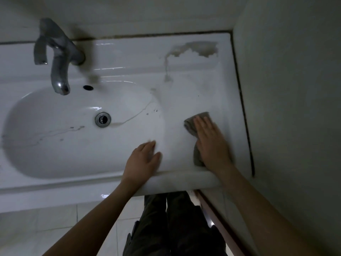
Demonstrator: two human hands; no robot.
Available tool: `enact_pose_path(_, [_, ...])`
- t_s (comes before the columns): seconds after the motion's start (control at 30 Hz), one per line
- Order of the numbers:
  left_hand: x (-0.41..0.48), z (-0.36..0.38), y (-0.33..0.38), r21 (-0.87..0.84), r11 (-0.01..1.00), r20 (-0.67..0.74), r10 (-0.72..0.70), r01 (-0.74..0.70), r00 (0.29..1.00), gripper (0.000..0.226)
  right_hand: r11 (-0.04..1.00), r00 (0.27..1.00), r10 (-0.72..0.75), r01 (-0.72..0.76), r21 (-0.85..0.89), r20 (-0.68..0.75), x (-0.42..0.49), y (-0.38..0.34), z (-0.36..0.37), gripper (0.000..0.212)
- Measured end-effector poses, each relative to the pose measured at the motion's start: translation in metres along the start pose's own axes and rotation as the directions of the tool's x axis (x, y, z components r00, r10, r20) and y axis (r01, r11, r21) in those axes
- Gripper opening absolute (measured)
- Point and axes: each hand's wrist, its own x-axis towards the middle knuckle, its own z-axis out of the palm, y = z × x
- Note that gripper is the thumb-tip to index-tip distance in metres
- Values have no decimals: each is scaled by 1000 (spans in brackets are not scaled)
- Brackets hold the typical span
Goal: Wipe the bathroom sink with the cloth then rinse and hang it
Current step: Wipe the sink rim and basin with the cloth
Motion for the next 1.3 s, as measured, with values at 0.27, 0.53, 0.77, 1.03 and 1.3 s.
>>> enact_pose_path(0.27, [3,5,-5,-4,1000,-21,31,-31,999,61,982,981,170,-161,102,-92,6,8,4,56])
enact_pose_path(0.53, [4,10,-9,41,997,-55,60,-58,997,72,976,945,218,-210,57,-246,150,31,-5,55])
enact_pose_path(0.77, [5,13,-8,47,996,-65,80,-77,995,70,961,891,275,-262,86,-361,170,-25,18,50])
enact_pose_path(1.03, [4,11,-7,38,996,-62,80,-77,995,69,992,969,-28,57,109,-246,173,-82,23,52])
enact_pose_path(1.3, [2,7,-5,57,997,-14,54,-53,998,72,893,894,-447,448,29,-35,109,-59,15,49])
